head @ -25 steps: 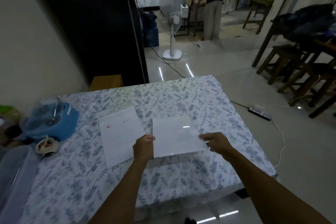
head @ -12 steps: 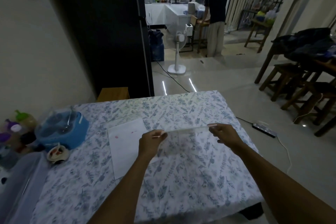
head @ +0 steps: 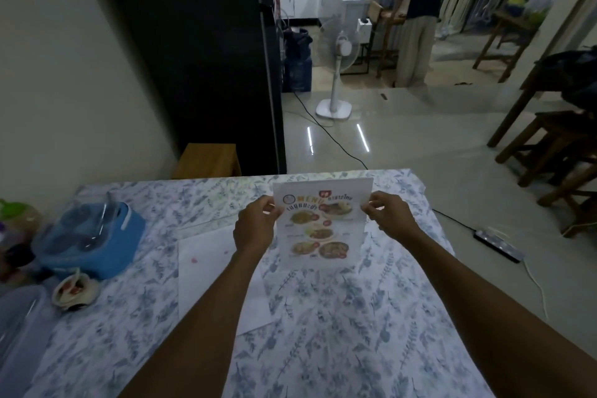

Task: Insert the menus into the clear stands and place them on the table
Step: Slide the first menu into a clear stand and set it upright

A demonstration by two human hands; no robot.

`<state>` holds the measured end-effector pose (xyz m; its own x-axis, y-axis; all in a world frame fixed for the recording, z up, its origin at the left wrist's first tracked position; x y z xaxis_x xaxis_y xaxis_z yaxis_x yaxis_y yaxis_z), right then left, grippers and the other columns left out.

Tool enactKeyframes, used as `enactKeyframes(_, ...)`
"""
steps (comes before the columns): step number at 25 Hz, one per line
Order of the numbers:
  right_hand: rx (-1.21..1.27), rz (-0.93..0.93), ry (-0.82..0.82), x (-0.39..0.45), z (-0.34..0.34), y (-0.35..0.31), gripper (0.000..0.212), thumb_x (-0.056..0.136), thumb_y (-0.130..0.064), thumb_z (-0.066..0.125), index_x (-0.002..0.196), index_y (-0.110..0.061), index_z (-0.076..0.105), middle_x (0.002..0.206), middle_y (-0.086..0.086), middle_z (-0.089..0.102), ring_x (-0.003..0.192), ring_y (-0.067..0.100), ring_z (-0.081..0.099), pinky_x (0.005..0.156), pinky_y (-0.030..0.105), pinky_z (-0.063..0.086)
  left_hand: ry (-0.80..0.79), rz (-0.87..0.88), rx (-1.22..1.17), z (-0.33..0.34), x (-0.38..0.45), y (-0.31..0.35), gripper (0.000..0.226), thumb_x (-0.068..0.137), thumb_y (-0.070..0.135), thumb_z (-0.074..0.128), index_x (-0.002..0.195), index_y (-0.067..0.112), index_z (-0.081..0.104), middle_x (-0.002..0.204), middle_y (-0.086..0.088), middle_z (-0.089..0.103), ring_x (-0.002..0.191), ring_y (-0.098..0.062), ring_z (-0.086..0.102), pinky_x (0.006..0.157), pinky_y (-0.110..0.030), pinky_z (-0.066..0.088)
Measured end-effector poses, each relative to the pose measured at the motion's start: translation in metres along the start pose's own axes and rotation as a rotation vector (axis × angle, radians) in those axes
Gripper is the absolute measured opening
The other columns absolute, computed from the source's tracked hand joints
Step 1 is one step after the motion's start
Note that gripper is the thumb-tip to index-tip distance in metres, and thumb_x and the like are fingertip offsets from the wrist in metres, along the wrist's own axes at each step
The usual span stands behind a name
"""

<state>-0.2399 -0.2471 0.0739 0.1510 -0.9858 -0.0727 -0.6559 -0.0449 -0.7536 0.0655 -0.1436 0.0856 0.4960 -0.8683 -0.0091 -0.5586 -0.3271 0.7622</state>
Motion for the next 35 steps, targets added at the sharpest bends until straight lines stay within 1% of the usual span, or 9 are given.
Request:
enactKeyframes(7,-0.149,0.007,-0.004,0.018,0.009,0.0,0.017,0.09,-0.032,0.063,0.104,-0.022,0.066,0.101,-0.003,0.07,0.084,0.019,0.068,0.076,0.045,0.058,0.003,0.006,0.073,0.007,0.018,0.002,0.018,0.089,0.037,0.07,0.099,0.022,0.068,0.105,0.003,0.073,0.085,-0.016,0.062,0.068,-0.03,0.045)
enactKeyframes(11,-0.316,0.079,0.062,0.018,0.014,-0.008,0.013,0.093,-0.028,0.052,0.089,-0.017,0.057,0.09,0.0,0.063,0.079,0.02,0.062,0.071,0.042,0.056,-0.014,-0.004,0.131,0.009,0.024,0.005,0.017,0.09,0.033,0.07,0.09,0.02,0.059,0.103,0.0,0.072,0.082,-0.018,0.06,0.063,-0.028,0.04)
enactKeyframes(13,-0.335,0.105,0.067,0.016,0.017,-0.008,0.016,0.092,-0.029,0.049,0.088,-0.016,0.056,0.09,0.003,0.064,0.076,0.02,0.061,0.07,0.044,0.058,-0.09,-0.007,0.142,0.016,0.029,0.006,0.016,0.091,0.03,0.069,0.098,0.017,0.061,0.107,-0.004,0.072,0.087,-0.021,0.063,0.069,-0.033,0.048)
enactKeyframes(15,-0.293,0.134,0.052,0.012,0.016,-0.006,0.019,0.092,-0.032,0.052,0.098,-0.014,0.055,0.094,0.002,0.065,0.079,0.02,0.061,0.068,0.04,0.056,-0.189,-0.002,0.134,0.023,0.033,0.008,0.02,0.093,0.027,0.064,0.109,0.016,0.061,0.114,-0.009,0.071,0.092,-0.024,0.065,0.08,-0.039,0.056)
enactKeyframes(17,-0.256,0.172,0.067,0.003,0.011,-0.005,0.031,0.09,-0.037,0.058,0.109,-0.014,0.049,0.095,0.004,0.064,0.082,0.023,0.062,0.064,0.037,0.052,-0.232,0.004,0.148,0.021,0.034,0.01,0.027,0.092,0.029,0.062,0.116,0.017,0.057,0.114,-0.011,0.07,0.095,-0.027,0.066,0.083,-0.042,0.057)
enactKeyframes(22,-0.263,0.198,0.092,-0.025,0.011,-0.011,0.039,0.088,-0.043,0.063,0.108,-0.014,0.046,0.091,0.006,0.064,0.076,0.023,0.063,0.059,0.034,0.049,-0.252,0.015,0.198,0.006,0.019,0.008,0.051,0.092,0.036,0.065,0.135,0.015,0.046,0.132,-0.013,0.061,0.112,-0.032,0.063,0.089,-0.043,0.053)
enactKeyframes(29,-0.273,0.11,0.053,-0.079,0.055,-0.058,0.038,0.087,-0.046,0.062,0.111,-0.018,0.053,0.102,0.005,0.068,0.084,0.024,0.066,0.07,0.037,0.054,-0.252,0.036,0.181,-0.038,-0.021,-0.032,0.055,0.092,0.045,0.062,0.134,0.015,0.044,0.131,-0.014,0.06,0.115,-0.031,0.061,0.096,-0.046,0.052)
enactKeyframes(32,-0.256,0.068,0.013,-0.1,0.097,-0.083,0.036,0.086,-0.048,0.06,0.108,-0.02,0.055,0.106,0.005,0.068,0.089,0.025,0.065,0.079,0.041,0.055,-0.24,-0.01,0.179,-0.065,-0.039,-0.074,0.054,0.092,0.045,0.062,0.134,0.014,0.045,0.13,-0.013,0.06,0.115,-0.031,0.061,0.095,-0.044,0.052)
enactKeyframes(35,-0.265,0.008,-0.065,-0.123,0.156,-0.106,0.041,0.085,-0.049,0.062,0.111,-0.018,0.056,0.111,0.007,0.068,0.098,0.028,0.064,0.081,0.04,0.053,-0.224,-0.089,0.193,-0.093,-0.058,-0.135,0.052,0.092,0.044,0.062,0.131,0.013,0.048,0.128,-0.014,0.063,0.115,-0.032,0.062,0.095,-0.044,0.052)
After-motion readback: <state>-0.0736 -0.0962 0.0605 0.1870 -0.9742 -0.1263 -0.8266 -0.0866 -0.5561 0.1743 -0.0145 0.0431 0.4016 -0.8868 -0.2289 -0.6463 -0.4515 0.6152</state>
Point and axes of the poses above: each hand's wrist, its own x-axis towards the middle knuckle, its own z-axis out of the palm, y = z × x, the point moved 10 cm from there along x, towards the middle knuckle
